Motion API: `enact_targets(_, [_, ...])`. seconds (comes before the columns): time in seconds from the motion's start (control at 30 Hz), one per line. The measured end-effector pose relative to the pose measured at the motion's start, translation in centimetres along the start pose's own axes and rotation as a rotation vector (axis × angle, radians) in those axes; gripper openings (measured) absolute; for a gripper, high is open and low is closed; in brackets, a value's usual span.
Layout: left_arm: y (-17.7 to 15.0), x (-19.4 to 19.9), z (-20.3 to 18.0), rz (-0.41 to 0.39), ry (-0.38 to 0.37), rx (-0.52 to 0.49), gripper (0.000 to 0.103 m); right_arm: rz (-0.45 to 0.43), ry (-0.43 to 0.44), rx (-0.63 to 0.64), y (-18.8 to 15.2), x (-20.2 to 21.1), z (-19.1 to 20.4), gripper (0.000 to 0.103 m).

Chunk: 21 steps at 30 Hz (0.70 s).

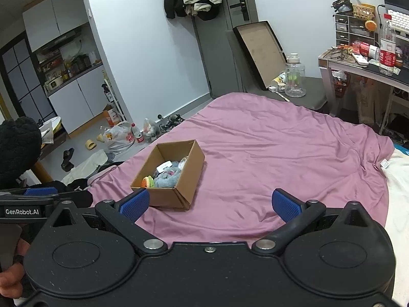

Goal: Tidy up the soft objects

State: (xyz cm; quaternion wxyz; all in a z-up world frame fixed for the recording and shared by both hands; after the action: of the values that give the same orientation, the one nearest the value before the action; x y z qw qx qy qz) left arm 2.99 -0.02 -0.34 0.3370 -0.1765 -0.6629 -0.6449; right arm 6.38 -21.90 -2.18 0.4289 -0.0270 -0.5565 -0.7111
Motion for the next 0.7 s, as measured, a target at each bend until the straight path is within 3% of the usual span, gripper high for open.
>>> enact_targets(0.7, [-0.94, -0.51, -0.5, 0.012, -0.002, -0.004, 0.103, 0.01, -0.024, 0.012, -0.25, 0.19, -0.09, 0.103])
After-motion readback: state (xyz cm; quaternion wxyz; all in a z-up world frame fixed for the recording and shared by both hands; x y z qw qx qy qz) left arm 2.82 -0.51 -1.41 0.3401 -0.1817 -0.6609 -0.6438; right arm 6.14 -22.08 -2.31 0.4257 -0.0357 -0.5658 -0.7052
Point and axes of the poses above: each gripper's, at about its wrist camera, not at the fingertips, and x roughly against the way its jaws point, z to its left, y to its top, the point moved 5 cm from there along -x, roughly the way its jaws point, and after that the axes turned 15 degrees about y, right-handed, at the moved point
